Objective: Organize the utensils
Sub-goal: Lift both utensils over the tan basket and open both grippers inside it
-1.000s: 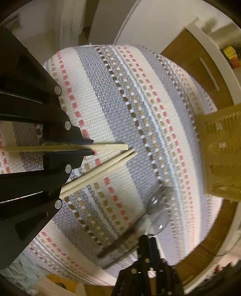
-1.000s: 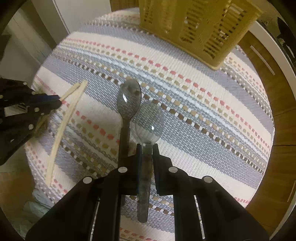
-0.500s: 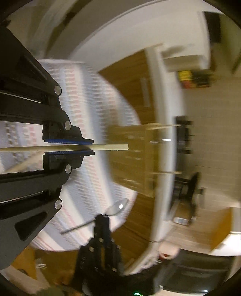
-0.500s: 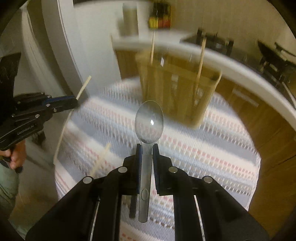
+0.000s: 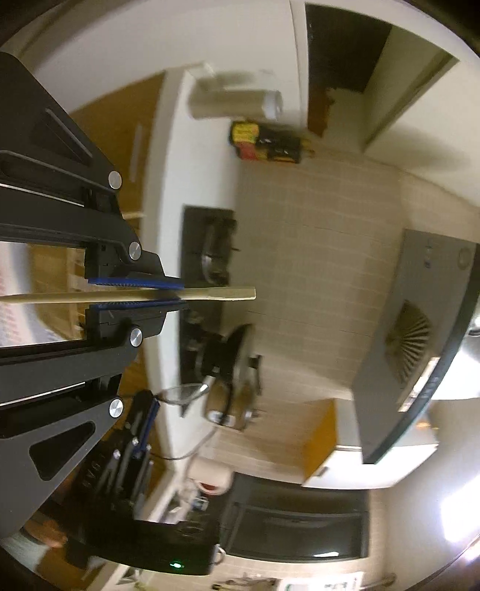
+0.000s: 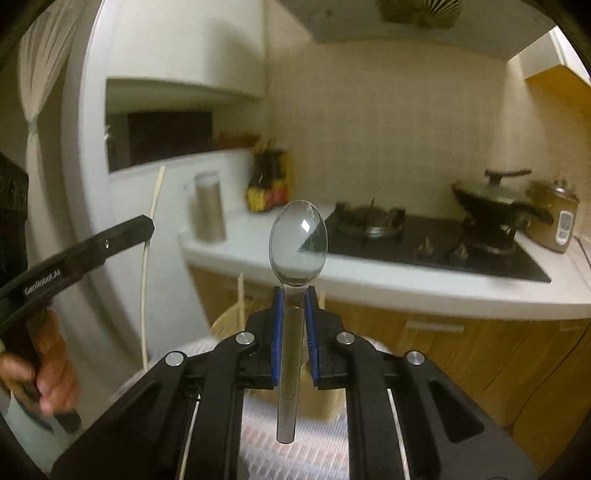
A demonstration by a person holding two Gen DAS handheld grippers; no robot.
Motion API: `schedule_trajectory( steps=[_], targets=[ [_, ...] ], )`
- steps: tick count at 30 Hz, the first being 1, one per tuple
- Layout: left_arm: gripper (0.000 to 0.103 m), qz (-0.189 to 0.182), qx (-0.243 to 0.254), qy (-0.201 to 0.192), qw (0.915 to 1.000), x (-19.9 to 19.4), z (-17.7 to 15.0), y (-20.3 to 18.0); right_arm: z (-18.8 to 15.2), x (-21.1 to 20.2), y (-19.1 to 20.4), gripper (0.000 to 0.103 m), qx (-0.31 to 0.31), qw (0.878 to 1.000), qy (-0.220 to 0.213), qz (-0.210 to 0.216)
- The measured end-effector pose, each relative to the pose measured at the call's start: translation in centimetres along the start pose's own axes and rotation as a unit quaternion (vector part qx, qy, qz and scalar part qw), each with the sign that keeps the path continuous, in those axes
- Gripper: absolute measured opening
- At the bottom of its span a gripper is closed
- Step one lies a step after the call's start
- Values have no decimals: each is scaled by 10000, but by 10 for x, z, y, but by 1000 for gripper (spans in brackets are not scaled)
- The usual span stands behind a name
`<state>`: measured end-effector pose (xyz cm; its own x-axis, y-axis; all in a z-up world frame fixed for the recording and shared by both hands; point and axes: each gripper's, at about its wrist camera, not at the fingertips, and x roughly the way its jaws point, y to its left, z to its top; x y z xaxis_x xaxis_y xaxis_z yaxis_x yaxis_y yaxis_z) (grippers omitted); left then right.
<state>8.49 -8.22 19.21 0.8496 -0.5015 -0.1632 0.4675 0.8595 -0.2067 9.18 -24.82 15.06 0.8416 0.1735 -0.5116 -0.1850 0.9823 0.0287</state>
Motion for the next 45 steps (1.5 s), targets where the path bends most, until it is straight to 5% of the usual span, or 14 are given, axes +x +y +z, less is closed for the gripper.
schedule_trajectory(
  steps=[10,19,32,34,38,45],
  targets=[
    [4,101,-280,-889,9956,61,-5,13,-12,56,-19,10,30,9960,-795,-394],
    [4,236,-270,-778,9963,107,-38,28,-37,93,-33,10,145,9965,-773,-268],
    [5,50,-324,-515,9981,108,-57,45,-59,93,-31,10,55,9985,-523,-178],
    [8,52,-309,-458,9985,104,-58,46,-62,89,-30,11,52,9987,-476,-156],
    [33,58,-356,-405,9985,90,-59,46,-67,77,-33,14,174,9993,-336,-9],
    [38,9,-420,-347,9985,51,-52,46,-69,44,-35,16,334,9991,-200,172]
  ],
)
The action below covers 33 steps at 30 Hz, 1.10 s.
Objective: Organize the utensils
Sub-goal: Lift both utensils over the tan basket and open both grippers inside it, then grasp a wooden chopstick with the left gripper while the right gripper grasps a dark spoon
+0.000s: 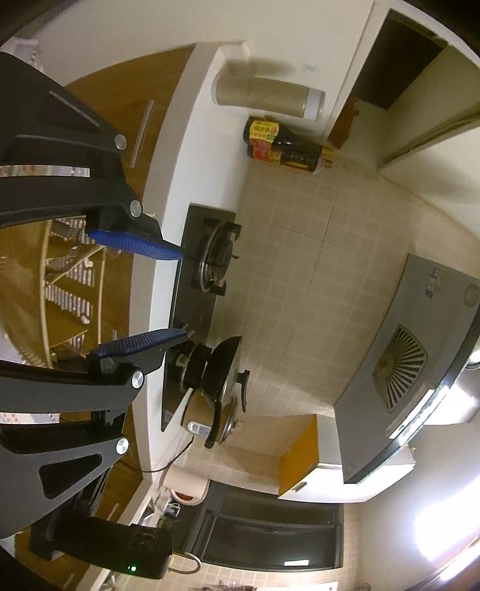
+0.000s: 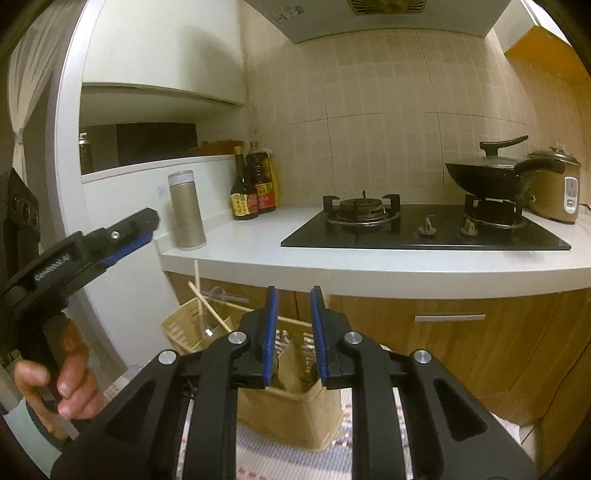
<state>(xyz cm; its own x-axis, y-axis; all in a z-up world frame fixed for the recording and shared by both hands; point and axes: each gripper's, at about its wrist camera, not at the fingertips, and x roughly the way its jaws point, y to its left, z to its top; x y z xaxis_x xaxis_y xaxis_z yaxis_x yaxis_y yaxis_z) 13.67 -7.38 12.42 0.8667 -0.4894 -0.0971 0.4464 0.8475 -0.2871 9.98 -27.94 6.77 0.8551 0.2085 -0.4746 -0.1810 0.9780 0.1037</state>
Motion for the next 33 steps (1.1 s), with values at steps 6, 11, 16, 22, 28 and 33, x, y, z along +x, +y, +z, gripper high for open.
schedule_trajectory(
  steps=[6,11,16,22,28,33],
  targets=[
    [43,-71,162,33,9998,-36,11,-15,10,-32,13,16,-76,10000,2,58],
    [47,23,344,58,9994,-69,18,-32,11,-52,20,54,31,9999,78,139],
    [49,211,515,552,9969,-86,9,-39,-6,-49,36,54,-140,9954,946,67],
    [49,418,554,1798,9812,-95,-34,-30,-56,-14,49,54,-94,9515,3062,299],
    [49,679,207,3456,9357,-89,-96,5,-105,5,58,43,164,9098,4097,642],
    [49,235,-428,4568,8882,-82,-137,34,-127,13,72,36,175,8911,4482,690]
  ],
)
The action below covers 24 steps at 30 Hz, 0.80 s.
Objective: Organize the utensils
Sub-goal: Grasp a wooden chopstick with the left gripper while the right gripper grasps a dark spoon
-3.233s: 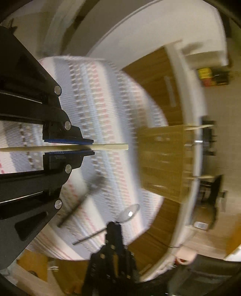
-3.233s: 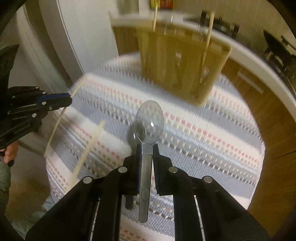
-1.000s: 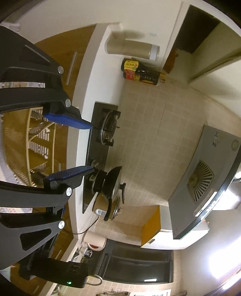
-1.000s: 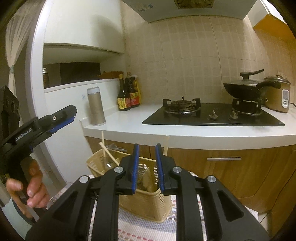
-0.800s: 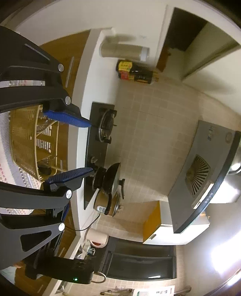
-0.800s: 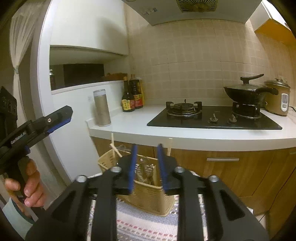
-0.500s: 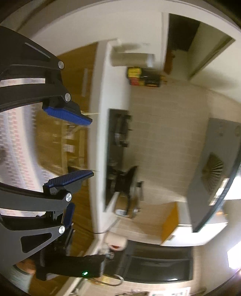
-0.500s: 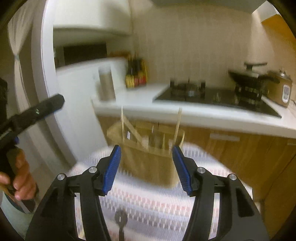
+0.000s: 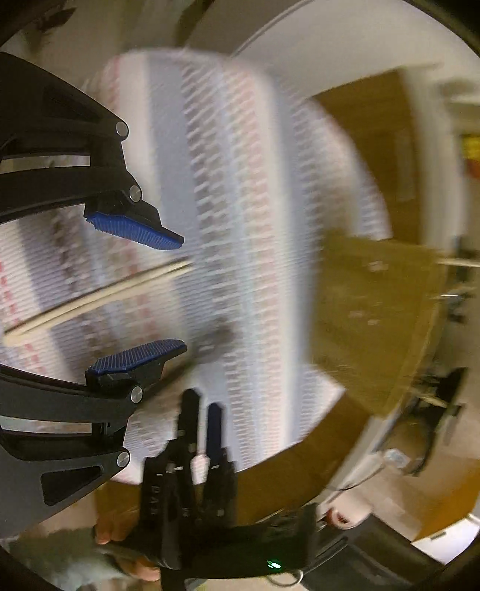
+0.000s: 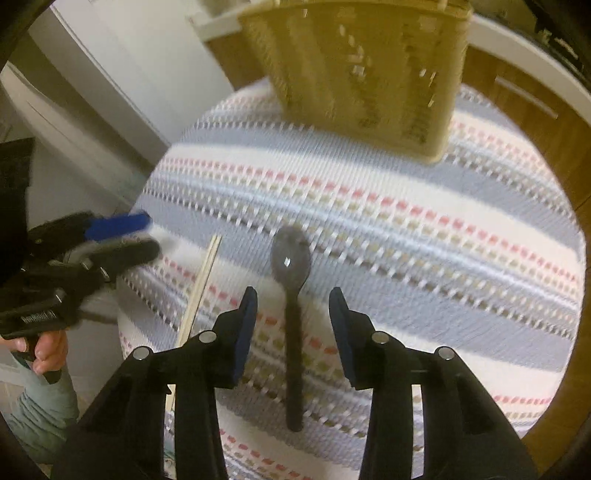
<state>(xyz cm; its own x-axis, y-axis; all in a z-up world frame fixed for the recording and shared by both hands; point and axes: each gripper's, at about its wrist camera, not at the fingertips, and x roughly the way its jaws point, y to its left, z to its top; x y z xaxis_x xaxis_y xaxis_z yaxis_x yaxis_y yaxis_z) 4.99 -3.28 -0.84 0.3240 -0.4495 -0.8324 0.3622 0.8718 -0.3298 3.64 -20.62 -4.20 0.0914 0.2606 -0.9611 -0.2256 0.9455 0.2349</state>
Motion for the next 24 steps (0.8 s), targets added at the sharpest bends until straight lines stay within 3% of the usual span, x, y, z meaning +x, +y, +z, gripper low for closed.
schedule_trajectory(
  steps=[5,8,12,17,18,21,24],
  targets=[
    [47,152,312,420,9985,19,-18,-4,-5,24,3,27,97,9994,317,-133],
    [47,434,591,502,9960,24,-26,-13,-8,38,6,24,170,9981,498,-333],
    [46,851,919,659,9899,37,-36,-24,-8,44,18,21,49,9977,430,-520],
    [42,1307,1267,709,9807,52,-41,-37,-9,51,31,10,-310,9942,326,-974],
    [39,1331,1308,686,9800,51,-42,-39,-10,52,31,10,-319,9941,308,-993],
    [17,1494,1554,582,9748,50,-49,-47,-11,43,20,10,-229,9947,271,-961],
    [13,1418,1554,506,9763,48,-50,-50,-15,29,3,10,-48,9951,211,-968]
  ],
)
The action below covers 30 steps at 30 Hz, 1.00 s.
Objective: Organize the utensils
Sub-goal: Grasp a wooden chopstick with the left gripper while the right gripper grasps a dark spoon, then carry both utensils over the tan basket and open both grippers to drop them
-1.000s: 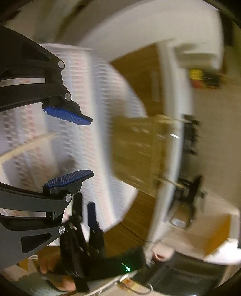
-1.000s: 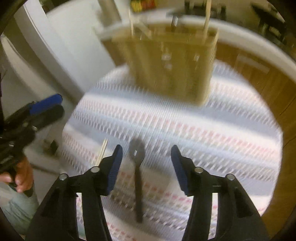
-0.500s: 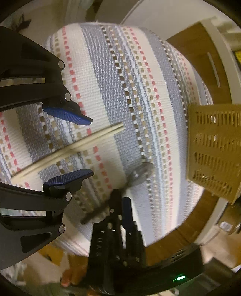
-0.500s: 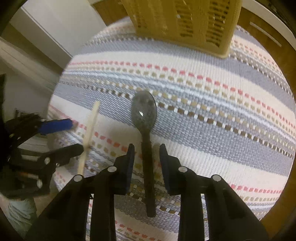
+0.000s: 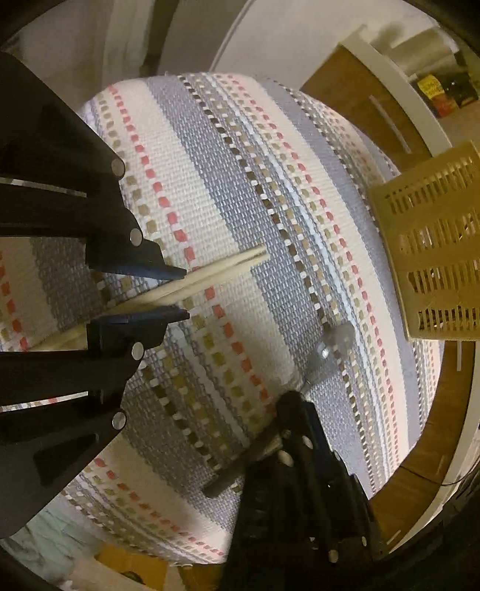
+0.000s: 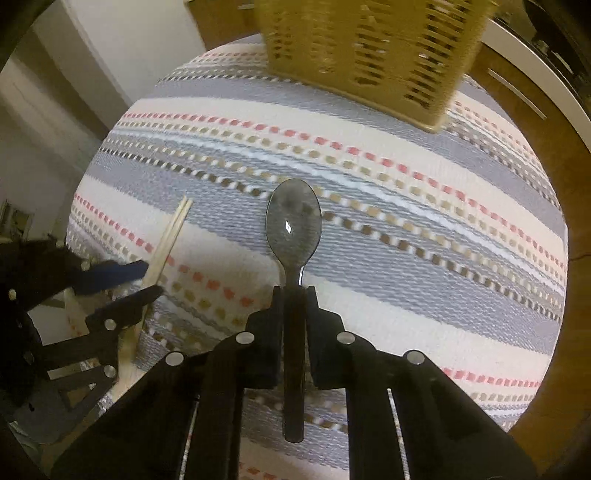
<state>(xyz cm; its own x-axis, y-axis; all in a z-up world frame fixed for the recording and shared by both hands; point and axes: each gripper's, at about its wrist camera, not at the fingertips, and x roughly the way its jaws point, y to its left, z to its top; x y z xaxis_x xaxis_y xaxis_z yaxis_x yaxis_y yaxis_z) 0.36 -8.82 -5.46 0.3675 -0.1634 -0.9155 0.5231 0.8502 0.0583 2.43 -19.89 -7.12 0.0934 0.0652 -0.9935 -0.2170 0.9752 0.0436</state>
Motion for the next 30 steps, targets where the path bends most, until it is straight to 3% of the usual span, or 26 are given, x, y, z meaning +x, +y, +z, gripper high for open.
schedule_trajectory(
  steps=[3,5,13,21,25,30],
  targets=[
    [10,-653,-304,-256,9971,-8,-2,14,-2,-4,-15,10,149,9999,-25,-51],
    [10,-847,-464,-408,9945,-14,-1,20,-7,-7,-25,10,231,9997,-26,-87],
    [11,-609,-553,-141,9965,-5,10,34,-20,-8,-55,10,438,9989,81,-130],
    [17,-686,-485,132,9964,14,40,40,-6,-8,-70,15,622,9976,273,145],
    [19,-893,-414,452,9941,24,54,39,-3,-7,-73,15,666,9966,440,219],
    [19,-660,-237,590,9958,31,69,28,7,-2,-63,15,538,9963,661,76]
  ],
)
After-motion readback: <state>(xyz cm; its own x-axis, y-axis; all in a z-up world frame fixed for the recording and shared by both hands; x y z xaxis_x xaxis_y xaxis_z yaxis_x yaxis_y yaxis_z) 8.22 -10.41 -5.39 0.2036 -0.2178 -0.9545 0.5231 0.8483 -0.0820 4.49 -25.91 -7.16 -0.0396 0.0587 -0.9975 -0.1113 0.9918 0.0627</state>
